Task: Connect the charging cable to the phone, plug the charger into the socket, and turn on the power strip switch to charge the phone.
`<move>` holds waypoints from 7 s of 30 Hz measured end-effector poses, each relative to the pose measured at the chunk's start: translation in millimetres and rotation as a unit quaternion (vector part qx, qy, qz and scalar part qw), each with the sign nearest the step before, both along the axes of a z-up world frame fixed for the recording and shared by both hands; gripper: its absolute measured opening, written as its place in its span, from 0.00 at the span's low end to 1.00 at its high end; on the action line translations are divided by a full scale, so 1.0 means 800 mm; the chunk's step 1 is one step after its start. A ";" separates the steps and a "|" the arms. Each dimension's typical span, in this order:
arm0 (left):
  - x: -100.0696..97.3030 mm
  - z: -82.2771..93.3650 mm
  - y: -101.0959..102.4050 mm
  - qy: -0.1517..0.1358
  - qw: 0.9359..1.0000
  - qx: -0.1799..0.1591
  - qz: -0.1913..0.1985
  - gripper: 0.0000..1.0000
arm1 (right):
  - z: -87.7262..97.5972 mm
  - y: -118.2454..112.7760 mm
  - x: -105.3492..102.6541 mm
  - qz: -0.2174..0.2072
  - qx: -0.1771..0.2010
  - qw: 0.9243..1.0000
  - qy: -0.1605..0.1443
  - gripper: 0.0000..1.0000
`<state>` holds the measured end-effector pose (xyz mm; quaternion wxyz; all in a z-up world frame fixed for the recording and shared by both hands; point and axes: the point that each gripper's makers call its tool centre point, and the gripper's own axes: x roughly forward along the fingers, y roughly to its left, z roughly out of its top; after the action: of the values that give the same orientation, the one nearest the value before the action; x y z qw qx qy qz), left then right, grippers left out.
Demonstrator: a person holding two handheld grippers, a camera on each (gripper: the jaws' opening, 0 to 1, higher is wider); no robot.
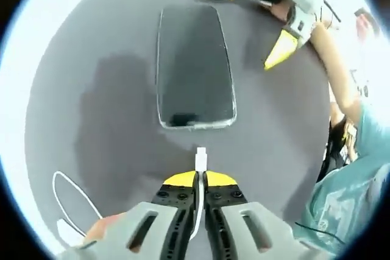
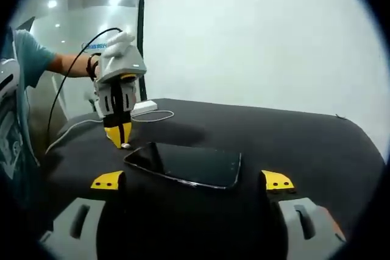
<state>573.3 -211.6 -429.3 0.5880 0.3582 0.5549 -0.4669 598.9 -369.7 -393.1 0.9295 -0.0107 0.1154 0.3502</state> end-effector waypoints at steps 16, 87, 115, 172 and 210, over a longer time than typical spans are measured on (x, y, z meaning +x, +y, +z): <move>-0.003 -0.003 -0.009 0.042 0.997 0.068 0.012 0.00 | -0.001 0.002 -0.001 0.003 -0.005 1.000 -0.001 0.85; -0.003 0.094 0.025 -0.017 0.988 -0.125 0.091 0.07 | 0.077 0.038 -0.032 0.039 -0.018 0.999 -0.001 0.92; -0.082 0.239 0.426 -0.152 0.873 -0.413 0.209 0.96 | 0.150 0.411 -0.056 0.224 -0.050 0.973 0.041 0.92; -0.155 0.097 0.582 -0.186 0.871 -0.407 0.202 0.78 | -0.041 0.712 0.049 -0.215 -0.185 0.807 0.517 0.34; -0.122 0.103 0.543 -0.176 0.892 -0.368 0.197 0.69 | 0.125 0.581 0.082 -0.186 0.181 0.938 0.231 0.30</move>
<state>475.9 223.1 -347.2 0.8454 0.0757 0.2900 -0.4421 664.6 95.0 -292.9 0.9120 0.2608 0.2610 0.1793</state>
